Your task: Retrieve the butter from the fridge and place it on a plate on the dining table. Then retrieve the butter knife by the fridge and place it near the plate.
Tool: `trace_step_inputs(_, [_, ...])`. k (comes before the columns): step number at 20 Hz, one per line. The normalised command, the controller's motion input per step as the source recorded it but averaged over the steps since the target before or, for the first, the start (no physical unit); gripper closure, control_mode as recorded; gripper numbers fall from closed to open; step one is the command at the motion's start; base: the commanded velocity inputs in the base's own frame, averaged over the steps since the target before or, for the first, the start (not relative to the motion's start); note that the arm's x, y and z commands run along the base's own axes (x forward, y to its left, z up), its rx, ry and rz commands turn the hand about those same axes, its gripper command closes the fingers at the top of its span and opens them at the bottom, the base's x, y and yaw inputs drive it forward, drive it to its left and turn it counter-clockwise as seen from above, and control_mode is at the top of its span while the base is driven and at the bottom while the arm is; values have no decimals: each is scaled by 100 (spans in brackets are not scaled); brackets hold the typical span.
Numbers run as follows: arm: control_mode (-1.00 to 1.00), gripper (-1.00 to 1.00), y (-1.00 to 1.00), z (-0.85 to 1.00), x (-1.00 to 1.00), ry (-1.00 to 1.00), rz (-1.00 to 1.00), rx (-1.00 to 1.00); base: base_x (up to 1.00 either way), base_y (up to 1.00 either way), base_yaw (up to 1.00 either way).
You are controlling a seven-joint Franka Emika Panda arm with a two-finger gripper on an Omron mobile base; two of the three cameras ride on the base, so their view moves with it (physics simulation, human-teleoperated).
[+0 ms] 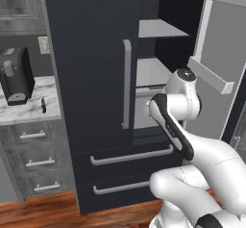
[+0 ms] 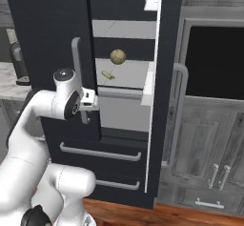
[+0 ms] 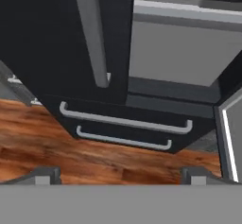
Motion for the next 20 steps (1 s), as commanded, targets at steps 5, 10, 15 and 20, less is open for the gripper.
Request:
trace_step_inputs(5, [-100, -100, 36, 42, 21, -19, -7, 0, 0, 0, 0])
trace_step_inputs(10, [-100, -100, 43, 32, 37, -14, -3, 0, 0, 0, 0])
trace_step_inputs(15, [-100, -100, 27, 27, 46, 0, -8, -1, 0, 0, 0])
trace_step_inputs(20, [-100, -100, 6, 0, 63, 0, -2, 0, 0, 0, 0])
